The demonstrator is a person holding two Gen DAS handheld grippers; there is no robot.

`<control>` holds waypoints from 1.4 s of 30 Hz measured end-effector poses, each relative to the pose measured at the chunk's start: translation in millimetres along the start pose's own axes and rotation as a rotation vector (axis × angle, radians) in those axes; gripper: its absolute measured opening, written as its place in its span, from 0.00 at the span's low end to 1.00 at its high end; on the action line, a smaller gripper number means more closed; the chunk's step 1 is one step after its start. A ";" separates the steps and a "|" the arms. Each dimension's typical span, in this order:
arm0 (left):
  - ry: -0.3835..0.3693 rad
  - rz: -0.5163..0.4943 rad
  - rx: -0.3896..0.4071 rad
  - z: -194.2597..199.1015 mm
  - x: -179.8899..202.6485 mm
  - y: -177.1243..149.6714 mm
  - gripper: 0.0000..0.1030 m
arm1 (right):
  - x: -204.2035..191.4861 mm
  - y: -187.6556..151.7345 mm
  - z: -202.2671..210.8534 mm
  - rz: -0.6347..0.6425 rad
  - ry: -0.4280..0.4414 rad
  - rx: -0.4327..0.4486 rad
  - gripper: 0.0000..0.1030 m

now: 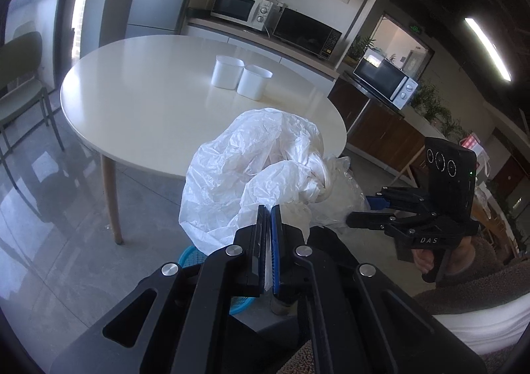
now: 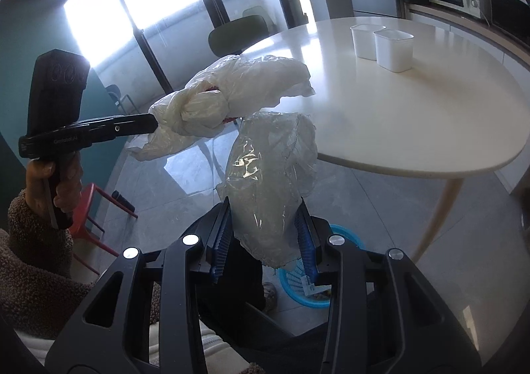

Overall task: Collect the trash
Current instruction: 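Carry both white plastic bags down over the wastebasket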

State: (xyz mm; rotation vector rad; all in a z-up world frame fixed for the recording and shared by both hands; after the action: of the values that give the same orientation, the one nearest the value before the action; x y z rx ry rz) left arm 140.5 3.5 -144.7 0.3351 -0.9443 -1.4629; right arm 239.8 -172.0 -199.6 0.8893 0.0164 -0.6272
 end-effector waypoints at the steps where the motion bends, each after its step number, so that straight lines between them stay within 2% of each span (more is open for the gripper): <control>1: -0.005 0.002 -0.007 0.0 0.6 -2.2 0.02 | -0.2 -2.8 0.7 0.019 -0.020 -0.005 0.33; 9: -0.032 -0.046 -0.085 1.1 9.0 -25.0 0.02 | -9.1 -39.1 -2.5 0.129 -0.046 -0.113 0.33; 14: -0.049 -0.058 -0.099 4.3 12.9 -27.9 0.02 | -3.6 -57.1 -7.4 0.144 -0.061 -0.174 0.33; 21: -0.068 -0.068 -0.147 0.0 13.9 -41.2 0.02 | 11.7 -64.2 -12.3 0.122 -0.072 -0.205 0.33; 32: -0.035 -0.024 -0.278 -33.0 -13.0 -72.0 0.02 | 25.4 -79.1 -34.5 0.117 -0.085 -0.284 0.33; 42: -0.013 -0.049 -0.400 -70.7 -19.4 -89.6 0.02 | 29.4 -84.6 -58.1 0.160 -0.082 -0.366 0.34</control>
State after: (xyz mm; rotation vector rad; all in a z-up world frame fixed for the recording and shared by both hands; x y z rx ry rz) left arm 132.2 -15.2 -258.6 0.0546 -0.6358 -1.6599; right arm 234.1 -183.8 -305.5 0.5051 -0.0131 -0.4902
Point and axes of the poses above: each gripper's, at about its wrist camera, not at the fingertips, and z roughly against the way its jaws point, x to its right, y to its top, the point moved 8 cm from there along -z, roughly the way its jaws point, and after that the axes turned 1 degree about y, right-handed, at the moved point
